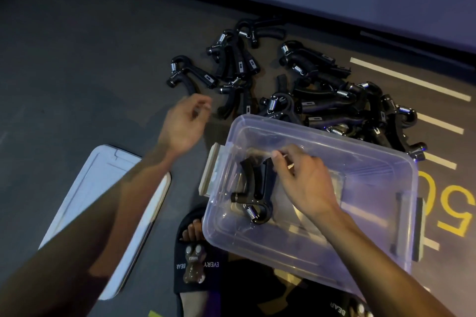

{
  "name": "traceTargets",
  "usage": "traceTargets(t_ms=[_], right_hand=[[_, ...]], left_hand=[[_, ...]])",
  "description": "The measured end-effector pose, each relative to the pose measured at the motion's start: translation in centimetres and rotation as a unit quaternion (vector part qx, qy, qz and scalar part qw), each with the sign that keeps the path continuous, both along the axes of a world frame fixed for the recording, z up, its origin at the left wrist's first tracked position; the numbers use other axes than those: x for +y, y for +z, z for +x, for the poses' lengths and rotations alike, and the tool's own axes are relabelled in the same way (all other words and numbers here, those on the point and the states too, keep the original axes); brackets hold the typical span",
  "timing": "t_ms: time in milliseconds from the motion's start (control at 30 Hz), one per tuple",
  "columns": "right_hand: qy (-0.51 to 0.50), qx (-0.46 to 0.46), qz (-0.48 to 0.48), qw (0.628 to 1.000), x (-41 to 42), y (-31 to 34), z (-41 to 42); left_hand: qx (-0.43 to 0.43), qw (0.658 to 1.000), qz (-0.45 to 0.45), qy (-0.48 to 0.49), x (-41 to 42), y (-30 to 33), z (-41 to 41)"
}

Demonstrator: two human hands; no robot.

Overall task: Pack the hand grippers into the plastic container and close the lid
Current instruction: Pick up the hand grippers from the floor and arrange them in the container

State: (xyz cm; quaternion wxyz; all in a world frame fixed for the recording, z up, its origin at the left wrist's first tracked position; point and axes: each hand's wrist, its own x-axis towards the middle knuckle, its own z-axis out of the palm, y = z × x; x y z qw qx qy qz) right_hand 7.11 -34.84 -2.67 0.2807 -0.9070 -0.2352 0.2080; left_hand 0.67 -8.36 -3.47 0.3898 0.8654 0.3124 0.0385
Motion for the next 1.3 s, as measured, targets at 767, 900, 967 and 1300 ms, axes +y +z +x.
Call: traceTargets(t_ms=[767, 900, 967, 1300], right_hand=[[-0.002, 0.078, 0.111, 0.991, 0.5, 2.4, -1.3], [-0.012, 0.036, 0.184, 0.982, 0.1, 4.8, -1.5], [-0.028, 0.015, 0.223, 0.974, -0.2, 6.4, -1.2], [0.022, 0.031, 0.270, 0.962, -2.5, 7.9, -0.1]], left_hand=[[-0.087, 0.976, -0.067, 0.187, 5.6, -0.1, 1.3], [-0.268, 0.955, -0.079, 0.099, 2.5, 5.8, -1.5], [-0.311, 0.946, -0.058, 0.068, 0.9, 8.8, -2.5], [-0.205, 0.971, -0.019, -0.125, -7.9, 11.9, -2.9]])
